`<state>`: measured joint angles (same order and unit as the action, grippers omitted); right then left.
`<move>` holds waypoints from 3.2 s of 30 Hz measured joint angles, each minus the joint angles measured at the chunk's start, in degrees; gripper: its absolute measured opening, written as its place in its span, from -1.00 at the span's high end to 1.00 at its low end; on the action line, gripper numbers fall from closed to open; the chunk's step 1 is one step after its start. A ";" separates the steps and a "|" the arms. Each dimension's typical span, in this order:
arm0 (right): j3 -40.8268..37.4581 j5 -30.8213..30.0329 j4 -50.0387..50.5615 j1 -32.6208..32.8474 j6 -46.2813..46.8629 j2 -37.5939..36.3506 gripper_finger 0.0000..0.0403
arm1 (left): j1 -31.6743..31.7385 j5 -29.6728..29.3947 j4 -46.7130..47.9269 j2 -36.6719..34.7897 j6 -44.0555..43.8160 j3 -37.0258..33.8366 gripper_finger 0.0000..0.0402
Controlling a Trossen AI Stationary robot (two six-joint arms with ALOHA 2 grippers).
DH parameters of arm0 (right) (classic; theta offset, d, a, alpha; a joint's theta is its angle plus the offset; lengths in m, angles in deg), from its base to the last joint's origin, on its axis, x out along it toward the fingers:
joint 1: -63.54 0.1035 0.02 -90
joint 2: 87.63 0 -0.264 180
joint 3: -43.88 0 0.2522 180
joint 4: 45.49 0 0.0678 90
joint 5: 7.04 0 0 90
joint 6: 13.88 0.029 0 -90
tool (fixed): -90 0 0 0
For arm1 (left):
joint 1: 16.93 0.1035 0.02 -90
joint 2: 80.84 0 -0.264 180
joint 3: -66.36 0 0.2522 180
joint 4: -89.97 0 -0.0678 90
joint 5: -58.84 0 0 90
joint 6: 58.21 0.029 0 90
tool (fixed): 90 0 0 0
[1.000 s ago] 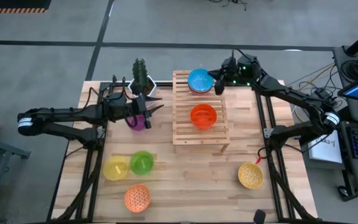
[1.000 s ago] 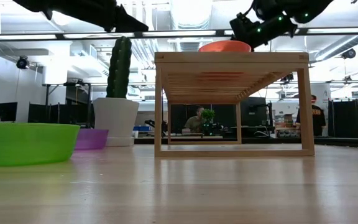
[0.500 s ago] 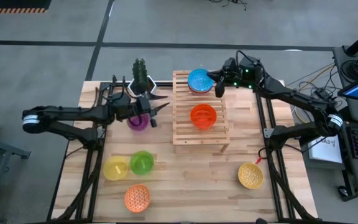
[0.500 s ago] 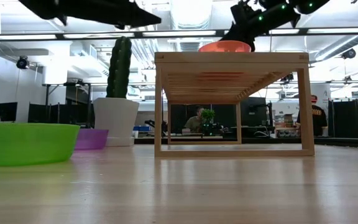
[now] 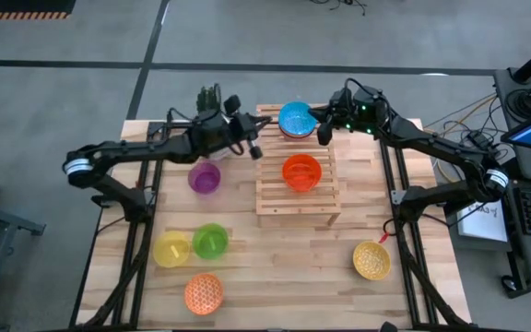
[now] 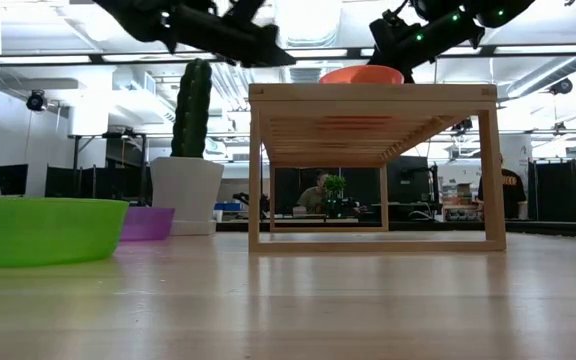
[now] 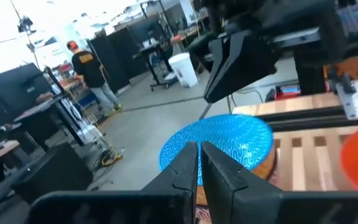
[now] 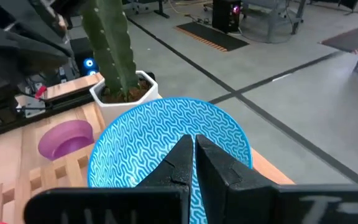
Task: Place and stack bowls onto a shelf
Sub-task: Stack the blue bowl on top of the blue patterned bowl on the shelf
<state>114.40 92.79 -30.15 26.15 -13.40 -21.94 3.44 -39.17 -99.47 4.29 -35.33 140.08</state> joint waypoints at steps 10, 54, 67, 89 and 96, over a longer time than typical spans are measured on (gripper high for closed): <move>-2.27 -2.52 -0.15 -0.01 -0.49 0.00 0.96 | 1.94 0.07 4.00 7.06 0.21 5.26 1.00; -2.49 -2.08 0.22 0.18 2.68 -4.73 0.96 | 2.18 1.12 10.44 0.50 -2.81 5.84 1.00; -3.00 -2.71 6.05 12.83 8.67 -16.03 0.96 | -8.58 1.58 22.02 -15.91 -6.15 -0.67 1.00; -3.40 -15.98 5.86 6.51 7.97 -3.37 0.96 | -12.50 1.58 20.67 -19.85 -12.95 -8.71 1.00; -3.37 -15.84 5.98 6.05 8.08 -2.91 0.96 | -12.50 1.58 20.68 -19.85 -12.73 -8.71 1.00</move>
<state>111.03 76.96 -24.17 32.21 -5.32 -24.85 -9.07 -37.59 -78.79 -15.56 -48.06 131.36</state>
